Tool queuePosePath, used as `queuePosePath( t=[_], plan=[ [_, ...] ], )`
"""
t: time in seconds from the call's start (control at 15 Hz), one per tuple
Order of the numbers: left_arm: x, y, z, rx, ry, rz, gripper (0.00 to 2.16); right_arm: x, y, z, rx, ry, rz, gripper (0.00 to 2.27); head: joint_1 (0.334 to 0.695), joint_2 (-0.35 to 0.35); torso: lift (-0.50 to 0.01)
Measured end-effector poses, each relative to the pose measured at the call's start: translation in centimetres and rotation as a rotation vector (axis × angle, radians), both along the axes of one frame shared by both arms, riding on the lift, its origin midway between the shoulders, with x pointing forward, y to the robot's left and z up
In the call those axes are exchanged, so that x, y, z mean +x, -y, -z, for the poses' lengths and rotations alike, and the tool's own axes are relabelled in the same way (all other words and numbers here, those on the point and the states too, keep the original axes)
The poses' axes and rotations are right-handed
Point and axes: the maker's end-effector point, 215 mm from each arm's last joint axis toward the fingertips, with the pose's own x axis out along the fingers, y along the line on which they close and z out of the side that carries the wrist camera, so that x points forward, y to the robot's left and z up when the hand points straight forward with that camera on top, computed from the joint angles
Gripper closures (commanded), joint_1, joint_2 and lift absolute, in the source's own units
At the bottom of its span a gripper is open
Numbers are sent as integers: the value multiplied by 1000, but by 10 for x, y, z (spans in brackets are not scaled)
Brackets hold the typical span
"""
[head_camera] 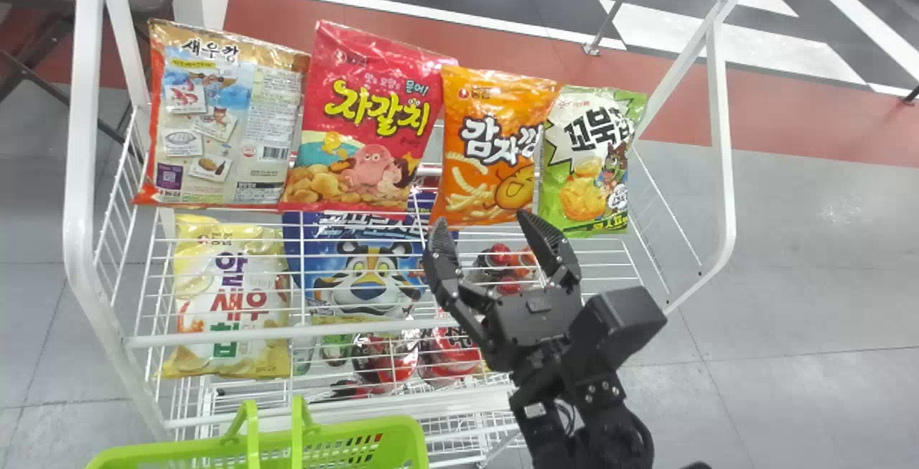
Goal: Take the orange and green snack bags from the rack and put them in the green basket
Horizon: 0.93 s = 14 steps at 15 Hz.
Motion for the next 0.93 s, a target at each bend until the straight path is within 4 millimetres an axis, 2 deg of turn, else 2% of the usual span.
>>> queuePosePath(
  t=[0.27, 0.53, 0.67, 0.93],
  plan=[
    [2, -1, 0, 4, 17, 1, 2148, 30, 40, 19, -6, -44, 67, 130, 695, -350, 0],
    [7, -2, 1, 5, 43, 6, 2145, 63, 79, 28, -41, -61, 111, 130, 695, -350, 0],
    [7, -4, 2, 7, 42, 3, 2145, 80, 87, 27, -49, -55, 123, 130, 695, -350, 0],
    [7, -4, 3, 7, 40, 3, 2148, 106, 91, 32, -50, -62, 118, 130, 695, -350, 0]
  ],
)
